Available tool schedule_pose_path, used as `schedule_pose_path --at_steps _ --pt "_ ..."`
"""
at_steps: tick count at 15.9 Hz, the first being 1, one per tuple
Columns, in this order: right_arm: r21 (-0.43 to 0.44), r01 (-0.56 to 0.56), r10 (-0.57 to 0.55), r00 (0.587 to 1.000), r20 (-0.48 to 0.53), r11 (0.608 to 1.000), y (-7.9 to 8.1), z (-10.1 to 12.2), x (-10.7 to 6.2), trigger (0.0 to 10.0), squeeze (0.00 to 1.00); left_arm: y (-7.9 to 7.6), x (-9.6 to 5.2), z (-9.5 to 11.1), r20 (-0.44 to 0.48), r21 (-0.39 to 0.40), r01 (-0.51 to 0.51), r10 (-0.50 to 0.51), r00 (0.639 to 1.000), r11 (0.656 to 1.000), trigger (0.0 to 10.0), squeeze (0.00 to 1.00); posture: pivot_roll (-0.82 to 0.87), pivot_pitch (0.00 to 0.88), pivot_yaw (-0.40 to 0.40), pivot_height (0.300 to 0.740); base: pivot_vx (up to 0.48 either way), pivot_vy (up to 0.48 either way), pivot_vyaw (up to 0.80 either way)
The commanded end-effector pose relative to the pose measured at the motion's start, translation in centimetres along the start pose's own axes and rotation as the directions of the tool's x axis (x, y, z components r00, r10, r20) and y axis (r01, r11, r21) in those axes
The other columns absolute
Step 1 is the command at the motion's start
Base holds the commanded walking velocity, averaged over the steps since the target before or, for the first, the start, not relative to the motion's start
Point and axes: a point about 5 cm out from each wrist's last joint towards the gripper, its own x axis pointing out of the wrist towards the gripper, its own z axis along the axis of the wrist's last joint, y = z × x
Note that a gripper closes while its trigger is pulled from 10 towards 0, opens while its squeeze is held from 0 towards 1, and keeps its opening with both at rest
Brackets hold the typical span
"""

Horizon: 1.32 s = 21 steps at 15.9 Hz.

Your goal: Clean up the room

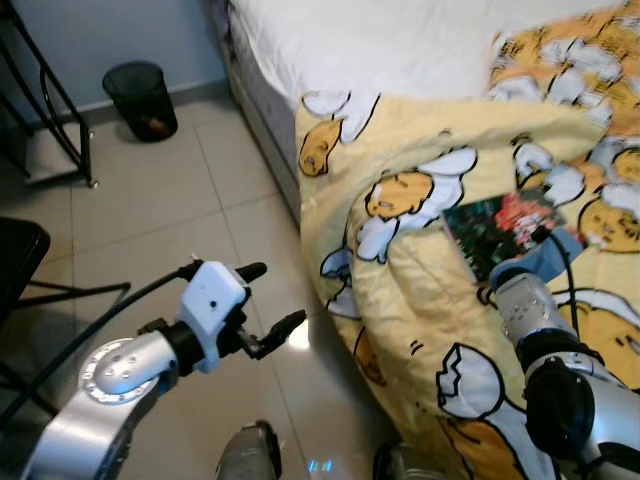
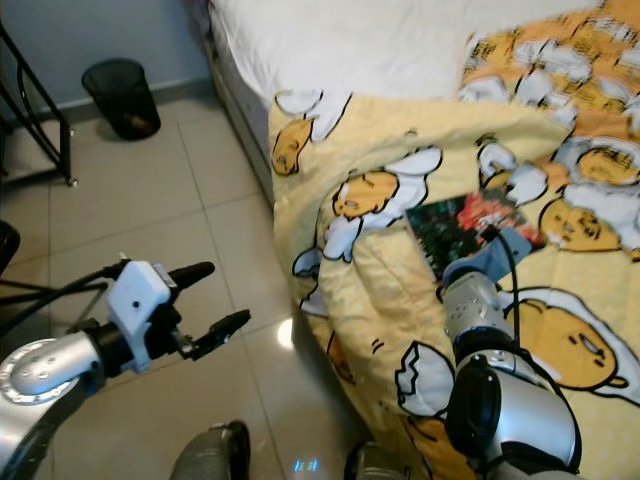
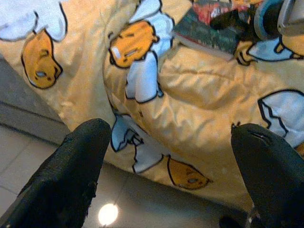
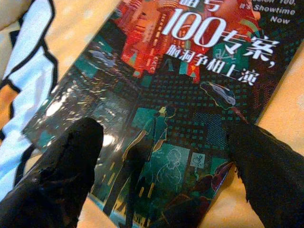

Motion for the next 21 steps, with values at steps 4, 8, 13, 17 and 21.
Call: schedule_pose_path --at_steps 4,8,13,17,21 --pt "0.032 0.050 -0.050 0.999 -0.016 0.998 -1.0 -0.3 0.0 10.0 0.00 0.0 -0.6 0.1 -0.026 0.002 0.016 -0.016 1.000 1.000 10.0 0.60 0.11 0.313 0.028 0.740 0.000 0.000 0.00" --pt "0.206 0.042 -0.058 0.996 0.070 0.978 -1.7 1.4 0.1 10.0 0.00 -0.4 -0.5 0.2 -0.019 -0.007 0.015 -0.015 1.000 1.000 10.0 0.61 0.10 0.294 0.028 0.740 0.000 0.000 0.00" --pt "0.253 -0.013 -0.019 0.992 0.122 0.967 -2.1 1.8 0.0 10.0 0.00 -0.4 0.5 0.6 0.004 -0.005 0.029 -0.029 1.000 1.000 10.0 0.61 0.08 0.256 0.039 0.740 0.000 0.000 0.00" --pt "0.373 -0.095 0.007 0.973 0.230 0.923 -2.1 3.1 -0.1 10.0 0.00 -0.6 0.9 0.8 0.025 -0.036 0.077 -0.076 0.997 0.996 10.0 0.61 0.06 0.245 0.049 0.740 0.000 0.000 0.00" --pt "0.371 -0.154 0.059 0.965 0.255 0.916 -2.1 4.1 0.0 10.0 0.00 -1.4 1.0 0.9 0.042 -0.078 0.198 -0.195 0.980 0.977 10.0 0.61 0.03 0.243 0.053 0.740 0.000 0.000 0.00"
